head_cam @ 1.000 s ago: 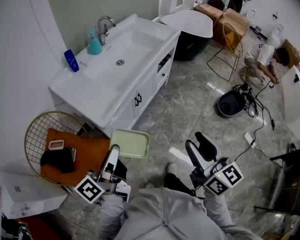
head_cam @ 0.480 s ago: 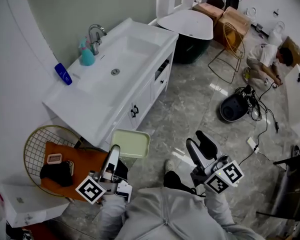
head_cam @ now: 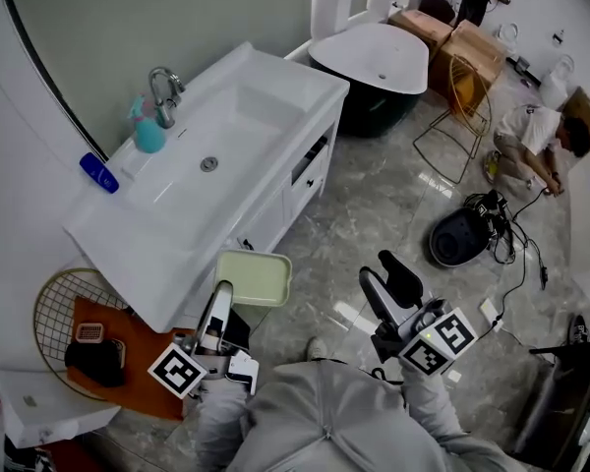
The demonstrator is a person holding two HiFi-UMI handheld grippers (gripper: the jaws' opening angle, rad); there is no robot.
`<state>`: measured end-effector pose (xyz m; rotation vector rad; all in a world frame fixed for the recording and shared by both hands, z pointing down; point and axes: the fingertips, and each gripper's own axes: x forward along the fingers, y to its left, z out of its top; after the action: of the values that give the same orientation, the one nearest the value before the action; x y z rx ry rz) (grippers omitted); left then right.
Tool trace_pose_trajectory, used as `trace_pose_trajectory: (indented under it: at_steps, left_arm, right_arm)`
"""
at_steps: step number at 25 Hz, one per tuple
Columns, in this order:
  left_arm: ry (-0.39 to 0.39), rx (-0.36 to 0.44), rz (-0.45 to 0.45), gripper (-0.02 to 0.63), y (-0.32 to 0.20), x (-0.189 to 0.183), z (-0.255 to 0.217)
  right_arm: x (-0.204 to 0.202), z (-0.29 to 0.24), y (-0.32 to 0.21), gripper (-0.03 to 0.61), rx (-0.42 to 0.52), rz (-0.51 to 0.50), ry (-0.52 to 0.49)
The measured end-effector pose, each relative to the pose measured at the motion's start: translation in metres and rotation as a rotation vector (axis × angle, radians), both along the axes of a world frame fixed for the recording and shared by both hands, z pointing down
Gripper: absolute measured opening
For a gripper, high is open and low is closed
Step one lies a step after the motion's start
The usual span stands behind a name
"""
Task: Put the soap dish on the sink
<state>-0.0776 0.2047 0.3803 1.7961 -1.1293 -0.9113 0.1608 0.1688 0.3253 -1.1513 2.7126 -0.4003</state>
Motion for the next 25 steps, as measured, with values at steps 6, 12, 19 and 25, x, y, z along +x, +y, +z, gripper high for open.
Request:
trace_pose_trajectory:
  at_steps: [6, 12, 19, 25]
  left_arm:
    - [-0.012, -0.002, -0.017, 0.129, -0.053, 0.022, -0.003]
    - [-0.028, -0.026, -0.030, 0.129, -0.093, 0.019, -0.002]
    - [-0.018, -0.030, -0.039, 0.129, -0.168, -0.011, 0.010]
    - [-0.011, -0.027, -0.010, 0.129, -0.252, -0.038, 0.013]
  right_arm:
    - [0.017, 0.004, -0.057, 0.187, -0.019, -0.037, -0.004]
    - [0.013, 0.011, -0.103, 0.186, -0.048, -0.059, -0.003]
    - [-0.011, 0.018, -0.175, 0.186, -0.046, -0.052, 0.013]
    - [-0.039, 0.005, -0.251, 0.186, -0.026, -0.017, 0.018]
